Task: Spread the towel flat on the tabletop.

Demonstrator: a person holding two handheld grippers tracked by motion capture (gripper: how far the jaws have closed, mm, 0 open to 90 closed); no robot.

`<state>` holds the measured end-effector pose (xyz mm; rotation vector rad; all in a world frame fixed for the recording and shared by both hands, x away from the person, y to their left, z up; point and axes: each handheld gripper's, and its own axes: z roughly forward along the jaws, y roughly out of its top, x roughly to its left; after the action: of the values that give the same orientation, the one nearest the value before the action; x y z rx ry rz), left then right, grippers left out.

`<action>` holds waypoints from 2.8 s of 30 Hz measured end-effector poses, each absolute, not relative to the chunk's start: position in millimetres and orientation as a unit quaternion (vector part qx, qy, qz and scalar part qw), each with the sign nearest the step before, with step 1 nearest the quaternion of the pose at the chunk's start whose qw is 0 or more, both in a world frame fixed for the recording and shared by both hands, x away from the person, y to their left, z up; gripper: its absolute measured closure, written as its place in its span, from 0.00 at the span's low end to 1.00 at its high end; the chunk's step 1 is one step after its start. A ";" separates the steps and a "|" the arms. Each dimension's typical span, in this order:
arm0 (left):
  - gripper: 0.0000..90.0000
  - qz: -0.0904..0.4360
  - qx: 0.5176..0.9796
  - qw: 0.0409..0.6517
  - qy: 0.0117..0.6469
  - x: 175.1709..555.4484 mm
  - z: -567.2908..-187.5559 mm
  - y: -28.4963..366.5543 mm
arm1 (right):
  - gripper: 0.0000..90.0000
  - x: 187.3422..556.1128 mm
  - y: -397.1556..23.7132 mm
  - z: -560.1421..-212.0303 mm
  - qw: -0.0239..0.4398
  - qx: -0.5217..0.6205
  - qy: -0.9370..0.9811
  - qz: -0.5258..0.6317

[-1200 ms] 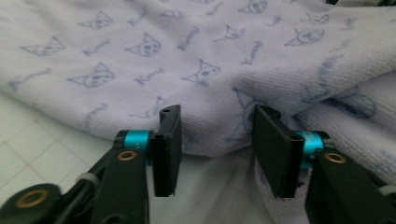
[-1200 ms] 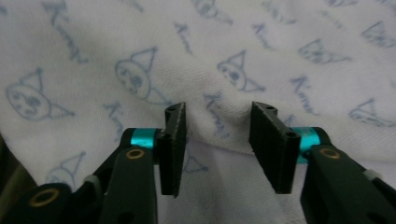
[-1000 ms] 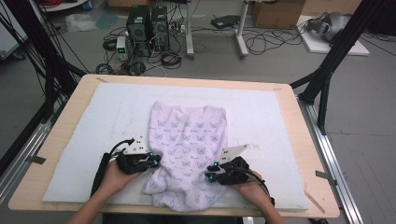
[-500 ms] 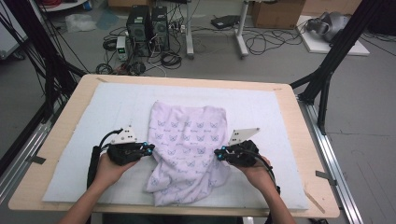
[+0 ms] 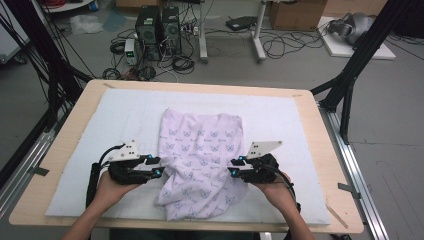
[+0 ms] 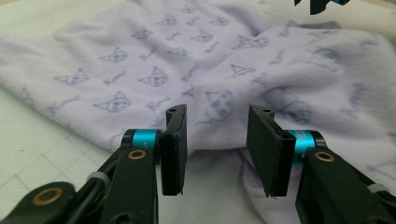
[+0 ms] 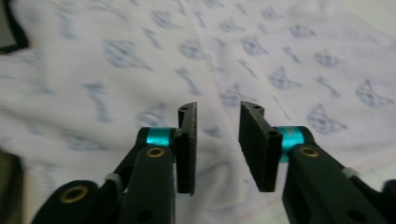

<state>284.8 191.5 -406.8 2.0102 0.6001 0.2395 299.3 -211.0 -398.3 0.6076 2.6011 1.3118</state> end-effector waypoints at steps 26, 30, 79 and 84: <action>0.89 0.068 0.859 0.461 0.214 263.3 -421.5 165.2 | 0.95 258.8 -166.9 -429.1 0.047 0.122 0.906 0.402; 0.89 0.077 0.838 0.484 0.240 269.7 -405.2 183.7 | 0.95 269.5 -187.4 -407.9 0.070 0.152 0.888 0.429; 0.75 0.028 0.856 0.450 0.254 295.6 -442.2 168.7 | 0.66 303.6 -139.0 -432.1 0.051 0.167 0.900 0.399; 0.93 0.039 0.857 0.450 0.249 298.0 -440.0 156.6 | 0.87 310.3 -137.0 -433.5 0.045 0.172 0.897 0.404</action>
<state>298.0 156.6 -440.0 2.1177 0.6155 0.0966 310.3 -137.0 -433.5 0.5265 2.7419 1.2332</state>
